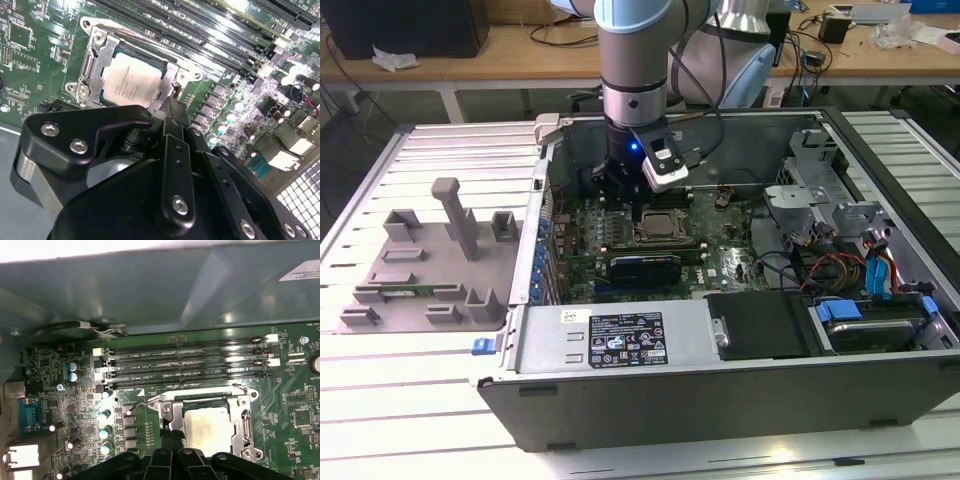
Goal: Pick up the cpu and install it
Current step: 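Close the cpu cover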
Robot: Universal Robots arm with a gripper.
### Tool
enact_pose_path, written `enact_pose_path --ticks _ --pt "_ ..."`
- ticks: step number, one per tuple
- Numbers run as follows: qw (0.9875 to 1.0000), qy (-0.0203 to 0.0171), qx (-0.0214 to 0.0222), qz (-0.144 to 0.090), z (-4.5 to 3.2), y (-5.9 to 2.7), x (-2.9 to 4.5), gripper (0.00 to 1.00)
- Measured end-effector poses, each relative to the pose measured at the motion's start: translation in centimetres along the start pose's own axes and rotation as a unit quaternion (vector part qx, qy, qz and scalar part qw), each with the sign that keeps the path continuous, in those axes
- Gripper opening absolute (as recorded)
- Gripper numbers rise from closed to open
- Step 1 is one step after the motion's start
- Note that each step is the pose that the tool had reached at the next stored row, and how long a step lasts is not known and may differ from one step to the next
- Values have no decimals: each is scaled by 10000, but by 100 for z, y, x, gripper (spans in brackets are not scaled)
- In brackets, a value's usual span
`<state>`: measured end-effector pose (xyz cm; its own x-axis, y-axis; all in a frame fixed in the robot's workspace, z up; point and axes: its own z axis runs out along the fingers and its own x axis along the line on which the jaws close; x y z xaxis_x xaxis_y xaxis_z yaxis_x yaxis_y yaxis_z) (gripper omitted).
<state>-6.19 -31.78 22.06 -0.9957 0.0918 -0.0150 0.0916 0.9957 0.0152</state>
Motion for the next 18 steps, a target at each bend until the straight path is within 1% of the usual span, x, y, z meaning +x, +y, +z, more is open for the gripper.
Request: enact_pose_path --ticks 1,4,6,8,9,12,15,16,18 --pt "10000 0 0 0 0 0 -3 11" --pt "10000 0 0 1 2 11 -117 11" --pt "10000 0 0 0 4 24 -260 11" --pt "10000 0 0 0 5 32 -348 11" --pt "10000 1 0 0 6 33 -369 11" --pt "10000 0 0 0 -4 35 -378 11" --pt "10000 0 0 1 -108 36 -379 11" --pt "10000 0 0 0 -160 37 -380 11" --pt "10000 0 -2 0 -165 38 -380 11"
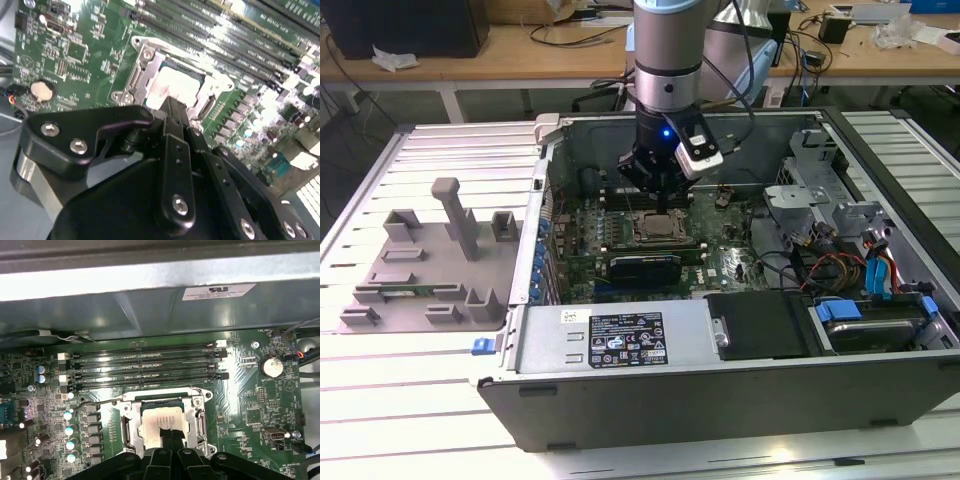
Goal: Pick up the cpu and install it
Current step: 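Close the cpu cover, then install the first cpu locking lever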
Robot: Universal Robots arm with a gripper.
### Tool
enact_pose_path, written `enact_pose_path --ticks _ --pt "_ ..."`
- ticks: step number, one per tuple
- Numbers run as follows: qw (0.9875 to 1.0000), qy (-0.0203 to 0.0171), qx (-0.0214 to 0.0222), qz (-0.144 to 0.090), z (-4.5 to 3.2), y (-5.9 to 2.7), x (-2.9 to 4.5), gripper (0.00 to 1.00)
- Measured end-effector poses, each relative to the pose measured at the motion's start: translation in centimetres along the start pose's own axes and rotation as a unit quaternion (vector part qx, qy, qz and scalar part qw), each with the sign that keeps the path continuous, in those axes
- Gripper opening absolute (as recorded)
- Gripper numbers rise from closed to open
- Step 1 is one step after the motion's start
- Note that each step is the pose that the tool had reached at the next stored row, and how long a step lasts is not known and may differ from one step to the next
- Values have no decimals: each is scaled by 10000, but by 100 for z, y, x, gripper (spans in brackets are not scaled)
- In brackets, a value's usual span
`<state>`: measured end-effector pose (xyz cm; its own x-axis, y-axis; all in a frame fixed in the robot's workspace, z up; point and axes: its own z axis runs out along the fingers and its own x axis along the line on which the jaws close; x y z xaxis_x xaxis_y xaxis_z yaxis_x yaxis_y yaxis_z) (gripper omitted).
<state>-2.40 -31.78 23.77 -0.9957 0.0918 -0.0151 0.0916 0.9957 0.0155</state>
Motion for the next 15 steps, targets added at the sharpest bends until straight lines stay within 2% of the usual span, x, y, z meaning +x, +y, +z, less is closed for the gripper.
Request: enact_pose_path --ticks 12,15 --pt "10000 0 1 0 -24 0 0 11" --pt "10000 1 2 0 -25 -2 22 11"
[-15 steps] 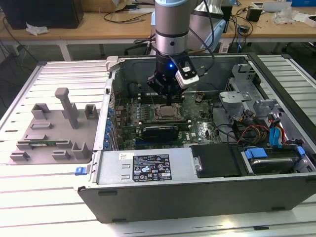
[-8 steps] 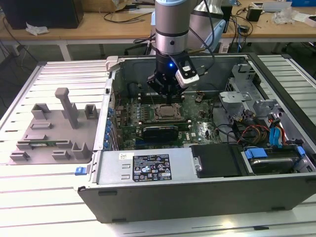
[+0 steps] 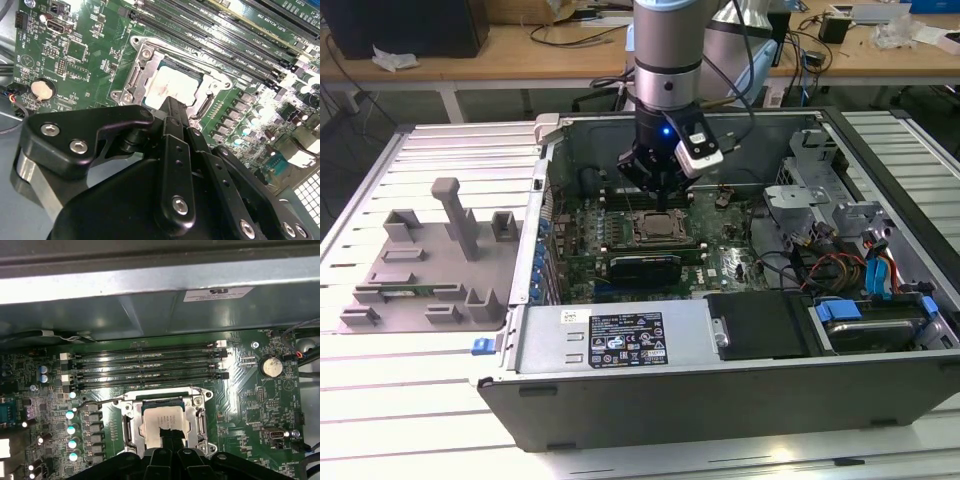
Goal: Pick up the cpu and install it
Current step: 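Install the first cpu locking lever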
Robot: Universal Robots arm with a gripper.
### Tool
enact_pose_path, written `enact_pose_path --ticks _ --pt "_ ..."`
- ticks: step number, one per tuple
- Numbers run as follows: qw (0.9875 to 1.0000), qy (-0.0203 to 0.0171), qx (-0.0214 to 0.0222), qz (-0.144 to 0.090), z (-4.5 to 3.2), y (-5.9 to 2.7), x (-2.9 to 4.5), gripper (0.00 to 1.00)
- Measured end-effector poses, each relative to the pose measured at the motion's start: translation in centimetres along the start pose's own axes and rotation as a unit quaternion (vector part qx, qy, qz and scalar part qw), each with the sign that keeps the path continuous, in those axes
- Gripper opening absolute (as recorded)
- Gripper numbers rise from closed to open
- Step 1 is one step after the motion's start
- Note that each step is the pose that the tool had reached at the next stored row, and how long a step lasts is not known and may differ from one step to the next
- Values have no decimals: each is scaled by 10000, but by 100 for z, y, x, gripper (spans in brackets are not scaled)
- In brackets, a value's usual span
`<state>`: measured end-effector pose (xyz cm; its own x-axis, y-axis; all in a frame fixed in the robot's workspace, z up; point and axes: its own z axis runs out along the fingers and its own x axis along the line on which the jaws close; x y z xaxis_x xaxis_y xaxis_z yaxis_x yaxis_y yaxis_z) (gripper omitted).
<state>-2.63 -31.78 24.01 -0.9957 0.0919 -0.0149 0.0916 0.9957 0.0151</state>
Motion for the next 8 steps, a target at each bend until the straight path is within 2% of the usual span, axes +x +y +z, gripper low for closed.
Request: enact_pose_path --ticks 2,8 --pt "10000 -2 0 0 -2 -11 111 11" --pt "10000 -11 -2 0 -3 -22 243 11"
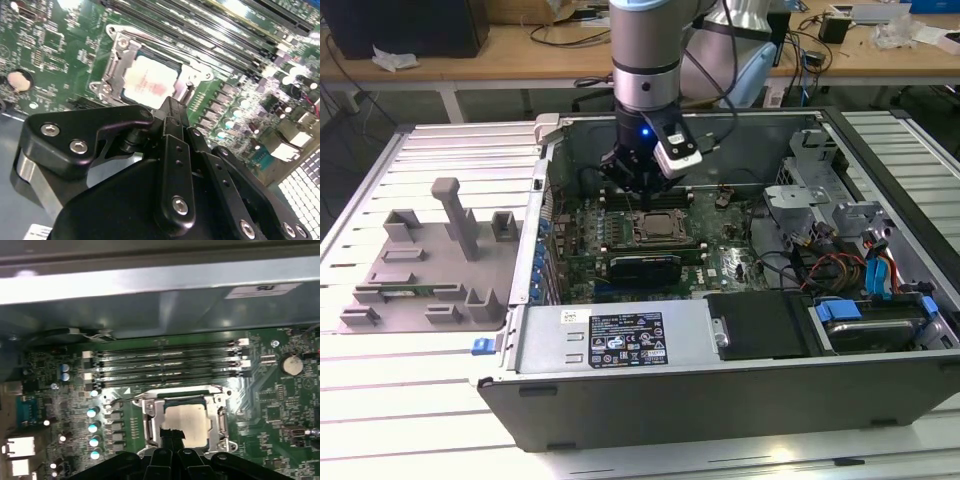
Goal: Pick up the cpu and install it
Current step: 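Install the first cpu locking lever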
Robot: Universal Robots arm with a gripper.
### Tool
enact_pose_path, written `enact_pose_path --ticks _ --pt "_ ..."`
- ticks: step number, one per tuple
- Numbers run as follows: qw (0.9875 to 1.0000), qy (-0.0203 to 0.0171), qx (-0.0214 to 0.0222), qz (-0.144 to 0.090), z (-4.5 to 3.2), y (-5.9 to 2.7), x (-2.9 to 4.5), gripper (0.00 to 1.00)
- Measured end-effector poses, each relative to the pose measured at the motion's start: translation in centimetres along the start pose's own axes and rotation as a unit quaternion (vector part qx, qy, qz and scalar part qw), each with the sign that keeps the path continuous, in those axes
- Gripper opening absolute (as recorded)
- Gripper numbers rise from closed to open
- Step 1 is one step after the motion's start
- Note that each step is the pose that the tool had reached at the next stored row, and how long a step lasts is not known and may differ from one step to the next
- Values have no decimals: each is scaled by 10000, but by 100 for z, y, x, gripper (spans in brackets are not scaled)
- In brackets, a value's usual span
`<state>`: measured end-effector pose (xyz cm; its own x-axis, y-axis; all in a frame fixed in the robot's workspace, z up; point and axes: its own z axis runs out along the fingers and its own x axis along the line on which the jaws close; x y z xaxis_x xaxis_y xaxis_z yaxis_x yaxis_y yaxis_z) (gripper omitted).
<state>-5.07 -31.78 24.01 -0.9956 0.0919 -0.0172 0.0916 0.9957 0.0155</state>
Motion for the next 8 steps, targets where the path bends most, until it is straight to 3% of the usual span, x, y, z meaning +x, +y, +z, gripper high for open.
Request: enact_pose_path --ticks 8 --pt "10000 -3 0 0 -3 -16 169 11"
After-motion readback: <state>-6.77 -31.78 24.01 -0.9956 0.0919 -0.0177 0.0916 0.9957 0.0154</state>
